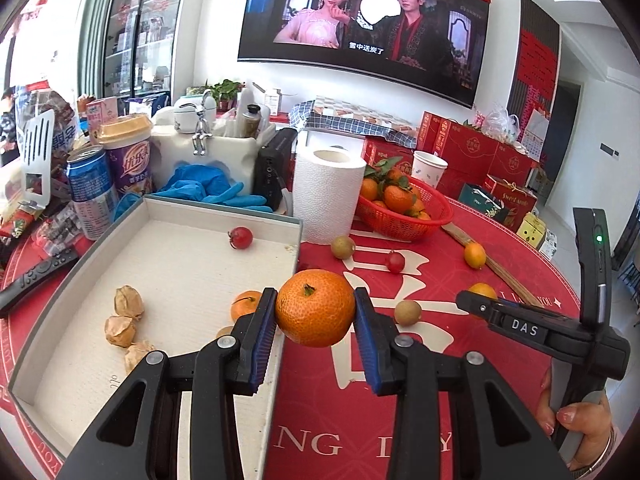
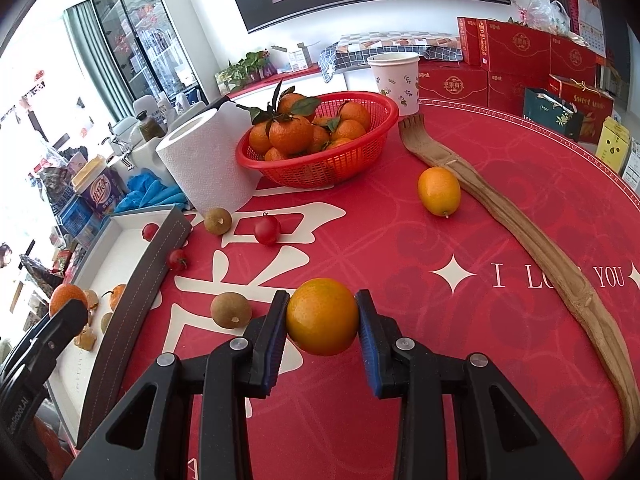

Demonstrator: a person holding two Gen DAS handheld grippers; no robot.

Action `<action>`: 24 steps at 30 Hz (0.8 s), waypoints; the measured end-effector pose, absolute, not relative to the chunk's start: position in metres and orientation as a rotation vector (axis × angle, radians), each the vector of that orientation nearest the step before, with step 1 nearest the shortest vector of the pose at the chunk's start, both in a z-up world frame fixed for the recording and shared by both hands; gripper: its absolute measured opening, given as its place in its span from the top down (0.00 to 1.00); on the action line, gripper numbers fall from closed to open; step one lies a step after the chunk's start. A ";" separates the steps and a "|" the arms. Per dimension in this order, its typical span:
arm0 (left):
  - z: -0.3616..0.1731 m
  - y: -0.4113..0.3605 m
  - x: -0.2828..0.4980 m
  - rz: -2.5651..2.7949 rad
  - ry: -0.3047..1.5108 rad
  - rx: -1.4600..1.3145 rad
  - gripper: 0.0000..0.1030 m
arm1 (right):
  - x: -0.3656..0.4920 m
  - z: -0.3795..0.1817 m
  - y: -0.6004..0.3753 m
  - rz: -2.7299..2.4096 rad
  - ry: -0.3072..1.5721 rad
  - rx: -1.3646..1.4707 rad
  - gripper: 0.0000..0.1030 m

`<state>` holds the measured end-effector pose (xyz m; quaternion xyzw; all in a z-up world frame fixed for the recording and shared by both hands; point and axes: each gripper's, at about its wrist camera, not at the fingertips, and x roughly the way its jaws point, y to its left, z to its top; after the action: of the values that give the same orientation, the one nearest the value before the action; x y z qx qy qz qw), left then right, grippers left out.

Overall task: Organize fruits
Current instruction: 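Carry both tangerines into the white tray and open both tools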

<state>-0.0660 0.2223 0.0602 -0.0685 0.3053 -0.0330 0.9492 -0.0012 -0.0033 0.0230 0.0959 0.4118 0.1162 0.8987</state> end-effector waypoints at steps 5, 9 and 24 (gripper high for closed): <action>0.062 0.243 -0.065 -0.025 0.614 -0.178 0.60 | -0.004 0.028 0.004 0.245 0.842 0.192 0.66; 0.064 0.256 -0.068 -0.001 0.606 -0.194 0.60 | -0.008 0.040 0.014 0.249 0.815 0.164 0.66; 0.062 0.294 -0.077 0.064 0.621 -0.249 0.60 | -0.008 0.058 0.082 0.371 0.828 0.099 0.66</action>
<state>-0.0772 0.2941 0.0623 -0.1221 0.3046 0.0313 0.9441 -0.0083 0.0823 0.0579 0.0479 0.3997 0.1792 0.8977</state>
